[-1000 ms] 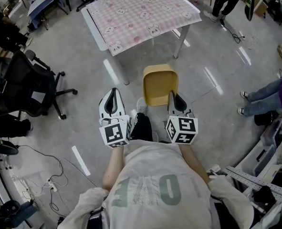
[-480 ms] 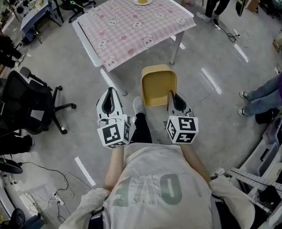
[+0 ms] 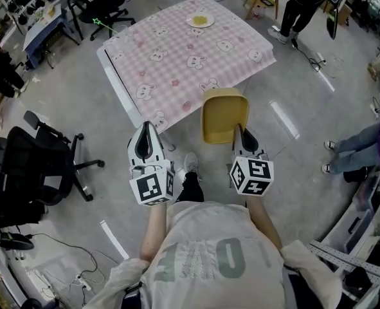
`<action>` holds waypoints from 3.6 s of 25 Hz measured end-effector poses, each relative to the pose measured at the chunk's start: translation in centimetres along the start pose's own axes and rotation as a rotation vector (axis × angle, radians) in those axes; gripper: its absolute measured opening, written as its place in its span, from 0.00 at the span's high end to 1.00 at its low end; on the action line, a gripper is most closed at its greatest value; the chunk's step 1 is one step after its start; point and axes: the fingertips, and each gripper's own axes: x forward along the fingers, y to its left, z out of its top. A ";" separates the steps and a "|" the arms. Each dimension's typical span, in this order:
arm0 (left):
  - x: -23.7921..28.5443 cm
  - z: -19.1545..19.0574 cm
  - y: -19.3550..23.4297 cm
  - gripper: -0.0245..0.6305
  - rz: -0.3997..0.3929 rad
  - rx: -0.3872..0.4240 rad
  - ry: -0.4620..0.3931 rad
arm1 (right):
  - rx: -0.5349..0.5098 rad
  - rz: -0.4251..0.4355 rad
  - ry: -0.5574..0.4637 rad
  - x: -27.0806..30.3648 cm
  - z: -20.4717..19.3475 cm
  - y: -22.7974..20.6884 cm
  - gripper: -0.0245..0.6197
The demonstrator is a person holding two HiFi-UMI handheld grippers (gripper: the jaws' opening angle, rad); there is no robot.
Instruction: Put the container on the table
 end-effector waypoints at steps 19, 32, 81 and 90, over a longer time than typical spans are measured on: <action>21.0 -1.0 7.7 0.92 -0.048 0.009 -0.031 | 0.041 0.022 0.065 21.9 5.8 4.7 0.91; 23.6 -0.9 9.7 0.92 0.068 0.024 -0.037 | -0.014 0.135 0.043 27.2 8.0 6.0 0.91; 22.5 -4.8 11.6 0.92 0.177 0.070 0.090 | -0.091 0.175 0.808 42.8 -4.8 5.8 0.91; 22.4 -5.4 11.4 0.92 0.180 0.068 0.099 | -0.041 0.171 0.794 43.4 -4.9 6.1 0.91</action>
